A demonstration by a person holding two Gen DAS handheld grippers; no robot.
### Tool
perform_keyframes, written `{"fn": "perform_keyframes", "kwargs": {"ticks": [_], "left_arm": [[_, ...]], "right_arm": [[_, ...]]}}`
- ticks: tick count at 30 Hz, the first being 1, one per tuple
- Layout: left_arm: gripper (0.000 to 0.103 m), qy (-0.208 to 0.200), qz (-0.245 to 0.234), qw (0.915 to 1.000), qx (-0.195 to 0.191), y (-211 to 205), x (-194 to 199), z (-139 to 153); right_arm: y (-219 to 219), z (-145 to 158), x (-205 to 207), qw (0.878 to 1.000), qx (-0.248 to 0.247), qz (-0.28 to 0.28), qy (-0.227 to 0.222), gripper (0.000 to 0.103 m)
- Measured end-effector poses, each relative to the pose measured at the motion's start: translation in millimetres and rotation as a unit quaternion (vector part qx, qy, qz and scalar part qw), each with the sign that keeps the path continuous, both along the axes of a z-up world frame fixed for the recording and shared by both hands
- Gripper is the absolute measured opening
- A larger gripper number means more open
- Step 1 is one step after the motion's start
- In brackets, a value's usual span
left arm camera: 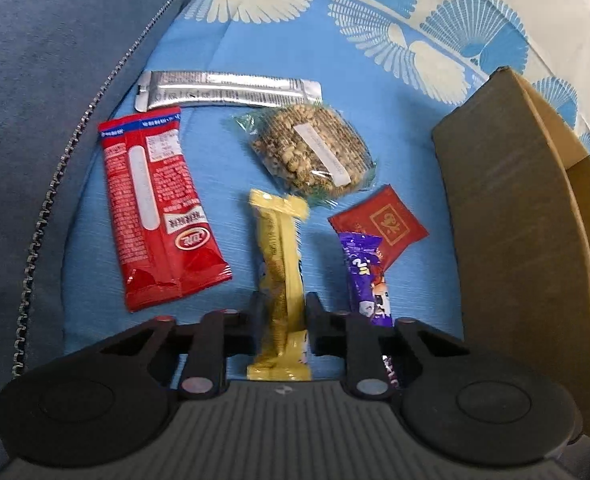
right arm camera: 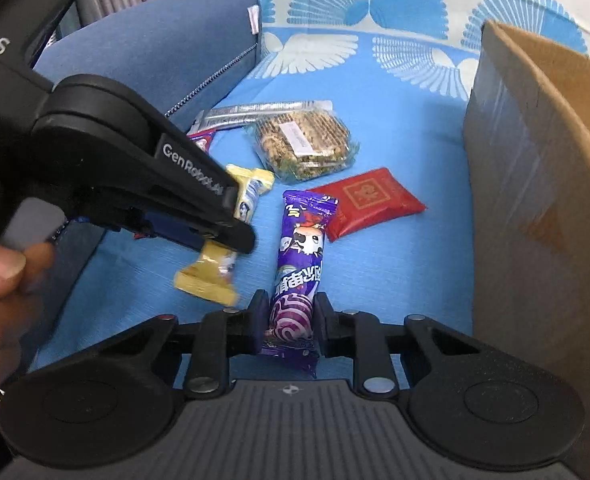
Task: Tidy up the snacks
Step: 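Grasp the purple candy bar with right gripper while left grasps yellow wafer bar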
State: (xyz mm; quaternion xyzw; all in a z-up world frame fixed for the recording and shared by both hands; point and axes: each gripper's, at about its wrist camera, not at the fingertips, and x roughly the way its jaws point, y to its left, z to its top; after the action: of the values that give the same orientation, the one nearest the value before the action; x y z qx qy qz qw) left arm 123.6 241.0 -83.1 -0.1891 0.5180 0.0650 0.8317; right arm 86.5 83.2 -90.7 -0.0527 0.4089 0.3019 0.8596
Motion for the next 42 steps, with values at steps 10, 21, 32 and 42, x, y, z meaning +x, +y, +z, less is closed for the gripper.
{"fn": "perform_keyframes", "kwargs": {"ticks": [10, 21, 32, 42], "left_arm": [[0.015, 0.002, -0.003, 0.9998, -0.017, 18, -23, 11], [0.035, 0.016, 0.002, 0.9999, -0.004, 13, -18, 6], [0.038, 0.030, -0.005, 0.9994, 0.016, 5, -10, -1], [0.037, 0.030, -0.011, 0.9993, 0.019, 4, -11, -1]], "right_arm": [[-6, 12, -18, 0.999, -0.015, 0.038, 0.016, 0.025], [-9, 10, -22, 0.998, -0.021, 0.045, 0.038, 0.042], [3, 2, -14, 0.998, -0.022, 0.035, 0.046, 0.045], [4, -2, -12, 0.998, -0.032, 0.032, 0.042, 0.045]]}}
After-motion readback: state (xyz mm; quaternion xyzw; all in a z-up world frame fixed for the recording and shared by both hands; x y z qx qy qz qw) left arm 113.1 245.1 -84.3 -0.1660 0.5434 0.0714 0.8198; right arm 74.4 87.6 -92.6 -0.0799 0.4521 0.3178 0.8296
